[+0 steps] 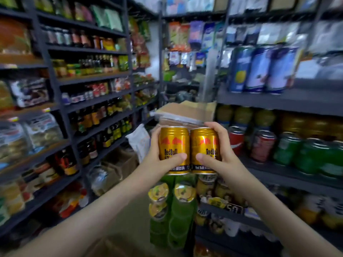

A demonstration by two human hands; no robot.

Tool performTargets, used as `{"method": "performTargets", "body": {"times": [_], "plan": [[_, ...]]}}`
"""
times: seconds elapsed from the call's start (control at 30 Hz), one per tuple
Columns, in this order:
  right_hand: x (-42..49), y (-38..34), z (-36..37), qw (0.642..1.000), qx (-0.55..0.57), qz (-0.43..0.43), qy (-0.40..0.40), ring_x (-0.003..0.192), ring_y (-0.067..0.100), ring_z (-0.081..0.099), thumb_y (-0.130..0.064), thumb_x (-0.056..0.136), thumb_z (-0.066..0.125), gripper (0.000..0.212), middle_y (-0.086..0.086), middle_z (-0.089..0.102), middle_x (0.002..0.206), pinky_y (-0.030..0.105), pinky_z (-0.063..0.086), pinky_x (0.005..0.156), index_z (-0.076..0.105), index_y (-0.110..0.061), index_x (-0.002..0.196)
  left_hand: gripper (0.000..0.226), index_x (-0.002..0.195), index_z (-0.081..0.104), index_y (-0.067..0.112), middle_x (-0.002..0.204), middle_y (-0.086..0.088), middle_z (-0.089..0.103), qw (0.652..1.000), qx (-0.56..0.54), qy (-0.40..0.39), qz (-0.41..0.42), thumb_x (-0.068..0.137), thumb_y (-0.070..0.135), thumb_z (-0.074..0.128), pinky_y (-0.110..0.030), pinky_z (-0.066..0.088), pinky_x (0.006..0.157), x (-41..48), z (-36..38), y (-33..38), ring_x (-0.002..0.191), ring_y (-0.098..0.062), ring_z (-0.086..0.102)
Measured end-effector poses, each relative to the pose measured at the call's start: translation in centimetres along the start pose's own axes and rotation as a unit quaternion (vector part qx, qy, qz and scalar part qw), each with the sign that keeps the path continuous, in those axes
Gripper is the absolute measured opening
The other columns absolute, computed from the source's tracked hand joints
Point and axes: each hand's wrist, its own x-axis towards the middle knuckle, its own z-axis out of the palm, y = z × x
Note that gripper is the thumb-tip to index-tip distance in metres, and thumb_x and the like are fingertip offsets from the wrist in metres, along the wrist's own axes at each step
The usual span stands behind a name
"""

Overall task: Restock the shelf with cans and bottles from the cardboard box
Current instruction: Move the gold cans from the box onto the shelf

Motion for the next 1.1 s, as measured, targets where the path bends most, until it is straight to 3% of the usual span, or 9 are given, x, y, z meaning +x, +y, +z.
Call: {"method": "performTargets", "body": {"times": [0.17,0.3,0.43,0.53,0.63,0.7,0.77,0.9,1.1], "plan": [[-8.7,-6.0,-11.1,0.996,-0.042,-0.018,0.071,0.099,0.014,0.063,-0.021,0.077,0.07,0.065,-0.024,0.055,0.108,0.029,0.054,0.078,0.038,-0.051,0.125,0.074,0.121,0.025,0.057,0.123,0.008,0.054,0.996,-0.018,-0.069,0.058,0.069,0.037,0.074,-0.018,0.053,0.071,0.3,13.4,4.2,0.093,0.003,0.064],[-16.5,-10.6,-20.7,0.987,-0.101,-0.02,0.124,0.104,0.02,0.061,-0.023,0.079,0.07,0.065,-0.005,0.049,0.124,0.035,0.054,0.084,0.036,-0.052,0.127,0.08,0.134,0.024,0.043,0.119,0.009,0.055,0.988,-0.037,-0.107,0.104,0.069,0.039,0.071,-0.014,0.052,0.071,0.5,26.2,7.1,0.091,0.007,0.062],[-22.8,-14.6,-29.8,0.964,-0.169,-0.038,0.201,0.107,0.004,0.058,-0.02,0.082,0.072,0.077,-0.009,0.037,0.136,0.028,0.053,0.088,0.023,-0.05,0.134,0.076,0.126,0.024,0.046,0.117,0.014,0.054,0.977,-0.063,-0.156,0.13,0.071,0.035,0.076,-0.014,0.052,0.072,1.4,38.4,10.0,0.091,0.01,0.062],[-25.6,-16.8,-35.7,0.95,-0.175,-0.034,0.258,0.109,0.016,0.06,-0.015,0.082,0.074,0.085,0.0,0.038,0.137,0.041,0.051,0.096,0.016,-0.049,0.134,0.074,0.125,0.021,0.041,0.115,0.022,0.048,0.976,-0.081,-0.156,0.126,0.073,0.032,0.073,-0.014,0.049,0.072,2.6,45.6,12.2,0.092,0.012,0.058],[-27.3,-18.2,-40.7,0.933,-0.186,-0.024,0.308,0.111,0.017,0.057,-0.016,0.081,0.075,0.084,-0.001,0.043,0.129,0.042,0.048,0.099,0.015,-0.043,0.133,0.069,0.131,0.037,0.029,0.118,0.007,0.061,0.974,-0.088,-0.183,0.099,0.075,0.035,0.076,-0.033,0.051,0.086,4.8,51.2,14.0,0.103,-0.01,0.062],[-28.3,-18.7,-43.8,0.924,-0.189,-0.022,0.332,0.108,0.013,0.058,-0.018,0.081,0.075,0.082,0.0,0.044,0.129,0.034,0.051,0.094,0.014,-0.041,0.131,0.069,0.131,0.045,0.028,0.119,0.004,0.065,0.97,-0.08,-0.204,0.103,0.073,0.04,0.079,-0.039,0.051,0.092,6.5,54.3,14.7,0.107,-0.014,0.064],[-29.1,-18.8,-47.1,0.917,-0.178,-0.021,0.355,0.107,0.01,0.057,-0.019,0.08,0.075,0.081,0.0,0.044,0.13,0.028,0.05,0.09,0.013,-0.039,0.128,0.069,0.132,0.046,0.028,0.12,0.006,0.064,0.968,-0.066,-0.205,0.127,0.073,0.042,0.078,-0.038,0.049,0.094,8.3,57.2,15.2,0.109,-0.012,0.062],[-30.0,-18.7,-53.1,0.906,-0.16,-0.014,0.393,0.112,0.018,0.058,-0.027,0.073,0.082,0.088,0.003,0.05,0.129,0.036,0.051,0.094,0.018,-0.034,0.134,0.081,0.135,0.044,0.03,0.122,0.008,0.062,0.966,-0.053,-0.197,0.159,0.066,0.049,0.08,-0.037,0.046,0.099,11.8,62.3,15.5,0.111,-0.01,0.06],[-30.0,-19.1,-61.2,0.891,-0.164,-0.007,0.423,0.106,0.017,0.061,-0.025,0.077,0.077,0.067,0.002,0.055,0.119,0.034,0.052,0.091,0.032,-0.026,0.127,0.065,0.133,0.044,0.029,0.121,0.009,0.062,0.961,-0.076,-0.201,0.172,0.076,0.035,0.075,-0.039,0.045,0.1,16.1,69.2,15.6,0.111,-0.011,0.058]]}}
